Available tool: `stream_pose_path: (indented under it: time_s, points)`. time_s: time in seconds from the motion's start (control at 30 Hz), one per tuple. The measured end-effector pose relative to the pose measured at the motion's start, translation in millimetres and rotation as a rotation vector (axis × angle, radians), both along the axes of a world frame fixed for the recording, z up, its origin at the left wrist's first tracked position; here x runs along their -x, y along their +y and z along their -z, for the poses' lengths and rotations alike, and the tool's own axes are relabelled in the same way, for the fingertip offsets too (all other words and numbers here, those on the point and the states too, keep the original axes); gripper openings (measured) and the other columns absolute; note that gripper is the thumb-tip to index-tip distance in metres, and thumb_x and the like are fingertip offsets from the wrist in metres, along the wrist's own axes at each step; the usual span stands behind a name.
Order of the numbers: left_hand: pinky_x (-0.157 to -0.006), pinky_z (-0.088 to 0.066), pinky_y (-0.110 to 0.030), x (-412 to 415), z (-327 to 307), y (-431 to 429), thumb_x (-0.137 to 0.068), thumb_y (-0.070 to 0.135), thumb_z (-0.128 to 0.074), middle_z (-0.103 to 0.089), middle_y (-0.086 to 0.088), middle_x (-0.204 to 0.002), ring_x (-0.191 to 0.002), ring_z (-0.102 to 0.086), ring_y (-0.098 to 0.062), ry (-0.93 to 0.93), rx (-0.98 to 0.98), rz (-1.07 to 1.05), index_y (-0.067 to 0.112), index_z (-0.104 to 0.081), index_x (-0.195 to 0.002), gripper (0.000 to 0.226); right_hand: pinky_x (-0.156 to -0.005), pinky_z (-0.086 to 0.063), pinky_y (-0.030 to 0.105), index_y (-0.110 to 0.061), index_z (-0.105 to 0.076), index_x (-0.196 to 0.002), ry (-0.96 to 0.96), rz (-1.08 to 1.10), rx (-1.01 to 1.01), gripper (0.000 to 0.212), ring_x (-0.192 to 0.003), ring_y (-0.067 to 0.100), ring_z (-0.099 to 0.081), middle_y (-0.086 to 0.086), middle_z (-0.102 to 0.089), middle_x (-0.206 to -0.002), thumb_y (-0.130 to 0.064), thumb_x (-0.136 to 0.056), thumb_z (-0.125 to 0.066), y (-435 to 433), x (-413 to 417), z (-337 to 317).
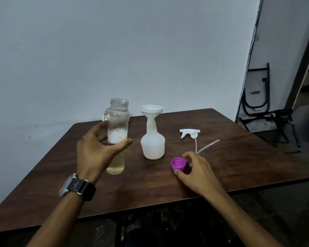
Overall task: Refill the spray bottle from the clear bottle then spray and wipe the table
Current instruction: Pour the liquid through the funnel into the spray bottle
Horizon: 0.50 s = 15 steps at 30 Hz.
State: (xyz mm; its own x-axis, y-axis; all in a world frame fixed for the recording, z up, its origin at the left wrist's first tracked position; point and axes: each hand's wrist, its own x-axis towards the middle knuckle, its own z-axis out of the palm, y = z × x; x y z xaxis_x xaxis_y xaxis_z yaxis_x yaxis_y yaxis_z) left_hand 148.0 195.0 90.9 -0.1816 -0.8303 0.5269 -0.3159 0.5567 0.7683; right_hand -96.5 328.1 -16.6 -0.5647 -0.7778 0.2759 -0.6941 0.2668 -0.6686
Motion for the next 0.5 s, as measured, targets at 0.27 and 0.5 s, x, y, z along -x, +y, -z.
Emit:
stream_pose_path:
  time_s: [0.27, 0.5]
  points:
    - [-0.067, -0.05, -0.014, -3.1, -19.6, -28.7, -0.054, 0.056, -0.092, -0.077, -0.001, -0.109, -0.085, -0.072, -0.002, -0.131, 0.052, -0.036, 0.029, -0.059, -0.131, 0.088, -0.101, -0.049, 0.034, -0.024, -0.054, -0.14, -0.041, 0.002, 0.289, 0.067, -0.122, 0.012, -0.055, -0.008, -0.056, -0.135, -0.048, -0.083, -0.08, -14.6, -12.9, -49.8]
    - [-0.075, -0.057, -0.028, 9.5, -33.9, -43.5, -0.059, 0.052, -0.092, -0.078, 0.002, -0.104, -0.088, -0.071, -0.003, -0.17, 0.069, 0.006, 0.034, -0.054, -0.126, 0.08, -0.106, -0.048, 0.029, -0.014, -0.029, -0.16, -0.572, -0.179, 0.335, 0.103, -0.145, 0.017, -0.045, 0.002, -0.042, -0.161, -0.051, -0.081, -0.083, -89.3, -7.0, -128.7]
